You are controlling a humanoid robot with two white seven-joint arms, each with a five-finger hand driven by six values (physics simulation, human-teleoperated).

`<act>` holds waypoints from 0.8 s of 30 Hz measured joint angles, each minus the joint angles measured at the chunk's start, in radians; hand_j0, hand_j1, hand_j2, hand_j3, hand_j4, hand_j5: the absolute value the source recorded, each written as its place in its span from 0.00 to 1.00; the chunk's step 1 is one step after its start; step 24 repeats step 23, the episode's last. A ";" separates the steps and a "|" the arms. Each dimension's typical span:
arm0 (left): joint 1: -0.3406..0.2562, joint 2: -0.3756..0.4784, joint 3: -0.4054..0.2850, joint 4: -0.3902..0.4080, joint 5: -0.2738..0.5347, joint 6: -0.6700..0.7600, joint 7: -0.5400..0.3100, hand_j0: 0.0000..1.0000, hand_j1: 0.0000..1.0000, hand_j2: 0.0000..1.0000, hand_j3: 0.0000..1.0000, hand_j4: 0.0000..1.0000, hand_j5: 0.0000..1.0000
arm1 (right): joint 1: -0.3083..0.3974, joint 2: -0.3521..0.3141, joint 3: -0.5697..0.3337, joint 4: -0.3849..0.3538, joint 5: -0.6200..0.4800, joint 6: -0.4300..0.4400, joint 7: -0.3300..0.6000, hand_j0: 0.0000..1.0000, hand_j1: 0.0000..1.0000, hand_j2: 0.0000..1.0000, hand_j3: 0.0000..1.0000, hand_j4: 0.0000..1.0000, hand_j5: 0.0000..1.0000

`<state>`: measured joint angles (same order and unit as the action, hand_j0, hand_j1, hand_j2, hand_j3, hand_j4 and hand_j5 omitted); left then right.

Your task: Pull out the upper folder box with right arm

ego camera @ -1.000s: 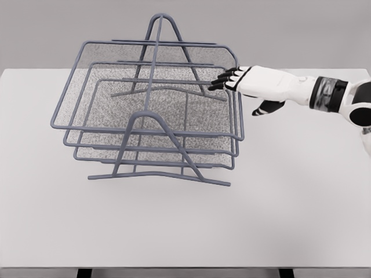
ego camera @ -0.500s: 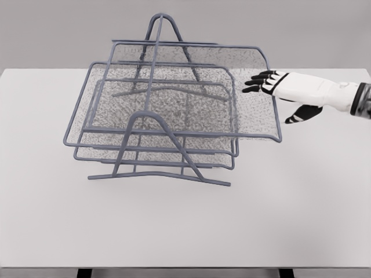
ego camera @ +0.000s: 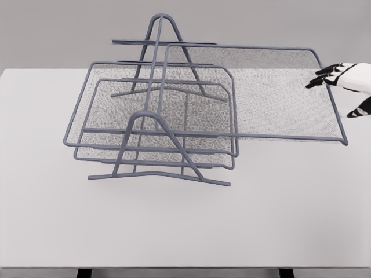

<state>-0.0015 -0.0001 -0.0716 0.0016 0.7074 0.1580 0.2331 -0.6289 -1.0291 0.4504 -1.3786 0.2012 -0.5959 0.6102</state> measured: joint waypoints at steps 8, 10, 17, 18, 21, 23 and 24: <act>0.000 0.000 0.000 0.000 0.000 0.000 0.000 1.00 1.00 1.00 1.00 1.00 1.00 | -0.008 -0.025 -0.046 0.048 0.127 -0.017 0.001 1.00 1.00 1.00 1.00 1.00 1.00; 0.000 0.000 0.000 0.000 0.000 0.000 0.000 1.00 1.00 1.00 1.00 1.00 1.00 | -0.020 -0.043 -0.060 0.048 0.089 -0.017 0.001 1.00 1.00 1.00 1.00 1.00 1.00; 0.000 0.000 0.000 -0.001 0.000 0.000 0.000 1.00 1.00 1.00 1.00 1.00 1.00 | -0.106 -0.029 -0.028 -0.211 -0.063 -0.009 0.001 1.00 1.00 1.00 1.00 1.00 1.00; 0.000 0.000 0.000 -0.001 0.000 0.000 0.000 1.00 1.00 1.00 1.00 1.00 1.00 | -0.110 -0.010 -0.014 -0.233 -0.072 -0.006 0.001 1.00 1.00 1.00 1.00 1.00 1.00; 0.000 0.000 0.001 0.001 0.000 0.001 0.000 1.00 1.00 1.00 1.00 1.00 1.00 | -0.101 0.028 0.025 -0.269 -0.086 -0.002 0.001 1.00 1.00 1.00 1.00 1.00 1.00; 0.003 0.000 0.001 0.003 0.000 0.001 0.000 1.00 1.00 1.00 1.00 1.00 1.00 | -0.101 0.041 0.046 -0.281 -0.090 -0.005 0.001 1.00 1.00 1.00 1.00 1.00 1.00; 0.003 0.000 0.001 0.003 0.000 0.001 0.000 1.00 1.00 1.00 1.00 1.00 1.00 | -0.101 0.041 0.046 -0.281 -0.090 -0.005 0.001 1.00 1.00 1.00 1.00 1.00 1.00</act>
